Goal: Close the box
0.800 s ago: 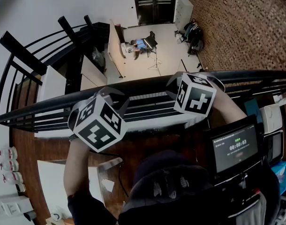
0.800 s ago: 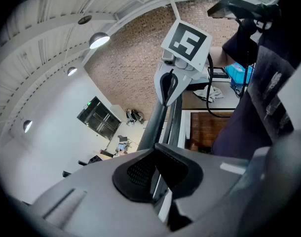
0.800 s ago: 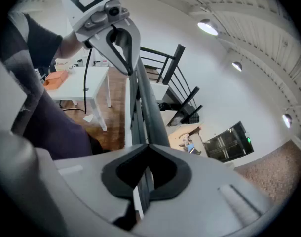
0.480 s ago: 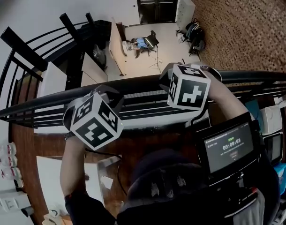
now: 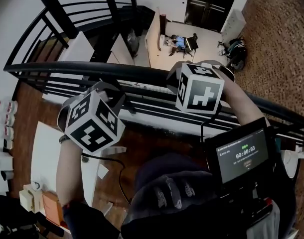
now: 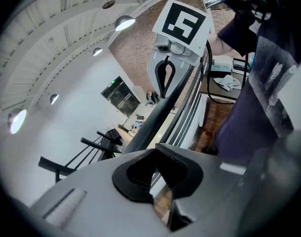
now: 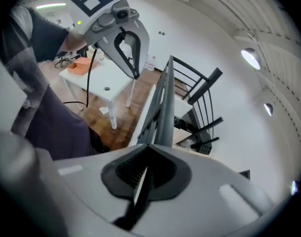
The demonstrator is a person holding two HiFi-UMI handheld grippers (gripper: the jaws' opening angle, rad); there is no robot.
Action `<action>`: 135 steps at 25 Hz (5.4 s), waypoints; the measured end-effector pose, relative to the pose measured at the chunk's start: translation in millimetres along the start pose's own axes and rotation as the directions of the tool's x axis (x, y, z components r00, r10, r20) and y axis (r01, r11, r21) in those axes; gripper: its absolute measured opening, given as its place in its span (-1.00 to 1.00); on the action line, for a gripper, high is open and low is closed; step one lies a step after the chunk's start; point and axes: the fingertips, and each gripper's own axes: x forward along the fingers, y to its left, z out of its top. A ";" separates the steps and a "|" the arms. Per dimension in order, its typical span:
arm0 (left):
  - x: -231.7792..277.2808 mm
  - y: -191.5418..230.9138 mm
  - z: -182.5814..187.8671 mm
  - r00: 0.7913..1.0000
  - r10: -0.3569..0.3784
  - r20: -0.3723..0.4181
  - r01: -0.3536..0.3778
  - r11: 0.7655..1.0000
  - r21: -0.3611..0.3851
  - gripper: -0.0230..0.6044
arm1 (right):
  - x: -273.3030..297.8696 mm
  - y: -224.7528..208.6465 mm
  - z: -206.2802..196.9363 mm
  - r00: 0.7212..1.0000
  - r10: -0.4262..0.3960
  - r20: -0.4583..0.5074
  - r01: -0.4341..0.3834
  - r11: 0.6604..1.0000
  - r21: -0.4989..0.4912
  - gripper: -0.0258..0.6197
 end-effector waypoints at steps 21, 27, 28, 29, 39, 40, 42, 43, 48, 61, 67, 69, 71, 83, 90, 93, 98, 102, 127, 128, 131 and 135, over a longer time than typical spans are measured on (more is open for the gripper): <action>-136.9 -80.5 -269.6 0.956 0.137 -0.260 -0.245 0.862 -0.444 -0.88 | 98.4 109.2 275.3 0.970 0.228 0.083 -0.151 0.834 -0.530 -0.91; -170.2 -107.7 -362.1 0.937 0.139 -0.321 -0.292 0.815 -0.501 -0.88 | 130.6 163.2 364.5 0.951 0.288 0.108 -0.165 0.774 -0.611 -0.91; -173.3 -115.4 -369.3 0.934 0.132 -0.333 -0.298 0.802 -0.517 -0.88 | 132.4 173.1 371.0 0.945 0.310 0.106 -0.178 0.756 -0.629 -0.91; -176.5 -123.2 -373.8 0.929 0.127 -0.347 -0.307 0.788 -0.533 -0.88 | 133.4 182.5 375.5 0.938 0.333 0.101 -0.191 0.734 -0.651 -0.91; -215.6 -162.7 -450.3 0.857 0.127 -0.500 -0.477 0.564 -0.674 -0.88 | 174.3 234.7 464.8 0.890 0.452 0.062 -0.180 0.473 -0.863 -0.91; -217.3 -170.5 -458.1 0.852 0.121 -0.509 -0.485 0.546 -0.683 -0.88 | 177.7 242.8 472.1 0.887 0.458 0.057 -0.176 0.450 -0.875 -0.91; -224.0 -187.7 -472.0 0.840 0.112 -0.531 -0.509 0.500 -0.700 -0.88 | 181.6 261.5 487.9 0.877 0.479 0.044 -0.170 0.394 -0.903 -0.91; -229.6 -196.4 -478.8 0.833 0.112 -0.542 -0.525 0.473 -0.708 -0.88 | 182.5 271.8 497.7 0.872 0.489 0.039 -0.163 0.365 -0.917 -0.91; -273.0 -250.3 -524.2 0.807 0.109 -0.581 -0.573 0.388 -0.722 -0.88 | 177.5 338.8 549.1 0.857 0.514 0.025 -0.141 0.282 -0.949 -0.91; -394.8 -420.8 -652.4 0.775 0.071 -0.629 -0.619 0.291 -0.730 -0.88 | 170.6 542.3 660.1 0.845 0.534 -0.044 -0.174 0.196 -0.965 -0.91; -395.3 -442.3 -669.9 0.772 0.036 -0.635 -0.625 0.226 -0.747 -0.88 | 177.0 574.8 683.9 0.823 0.565 -0.062 -0.147 0.108 -0.983 -0.91; -398.4 -450.0 -673.8 0.764 0.029 -0.644 -0.635 0.202 -0.745 -0.88 | 174.6 586.8 688.1 0.810 0.581 -0.076 -0.150 0.080 -0.985 -0.91; -402.4 -463.1 -683.9 0.758 0.012 -0.652 -0.642 0.185 -0.744 -0.88 | 175.9 604.0 694.1 0.802 0.589 -0.098 -0.160 0.054 -0.986 -0.91; -401.5 -578.8 -748.3 0.827 -0.031 -0.561 -0.542 0.218 -0.811 -0.88 | 187.2 733.5 742.8 0.804 0.573 -0.159 -0.226 0.048 -0.973 -0.91; -355.2 -657.5 -782.9 0.882 -0.066 -0.467 -0.450 0.180 -0.875 -0.88 | 207.5 804.1 739.2 0.797 0.565 -0.213 -0.316 0.090 -0.944 -0.91; -322.8 -664.8 -777.3 0.905 -0.089 -0.415 -0.393 0.196 -0.898 -0.88 | 213.8 809.6 723.4 0.793 0.557 -0.247 -0.345 0.076 -0.936 -0.91; -296.3 -657.4 -770.4 0.945 -0.091 -0.314 -0.293 0.192 -0.937 -0.88 | 229.0 816.4 685.8 0.782 0.525 -0.337 -0.413 0.032 -0.910 -0.91; -285.4 -658.7 -771.0 0.957 -0.135 -0.258 -0.230 0.194 -0.954 -0.88 | 242.9 825.4 658.8 0.756 0.509 -0.411 -0.481 0.007 -0.877 -0.91; -193.0 -653.9 -781.1 0.973 -0.214 -0.082 -0.066 0.078 -0.995 -0.88 | 316.4 832.2 598.4 0.691 0.541 -0.479 -0.621 0.106 -0.776 -0.91; -190.1 -653.8 -781.2 0.974 -0.213 -0.080 -0.065 0.076 -0.995 -0.88 | 318.5 833.5 595.7 0.689 0.548 -0.475 -0.625 0.116 -0.772 -0.91; -182.8 -653.3 -780.7 0.974 -0.218 -0.068 -0.052 0.079 -0.996 -0.88 | 325.8 835.9 589.7 0.687 0.558 -0.465 -0.631 0.142 -0.762 -0.91; -178.9 -651.2 -785.5 0.973 -0.222 -0.068 -0.049 0.092 -0.995 -0.88 | 332.5 837.4 586.2 0.686 0.559 -0.466 -0.643 0.166 -0.747 -0.91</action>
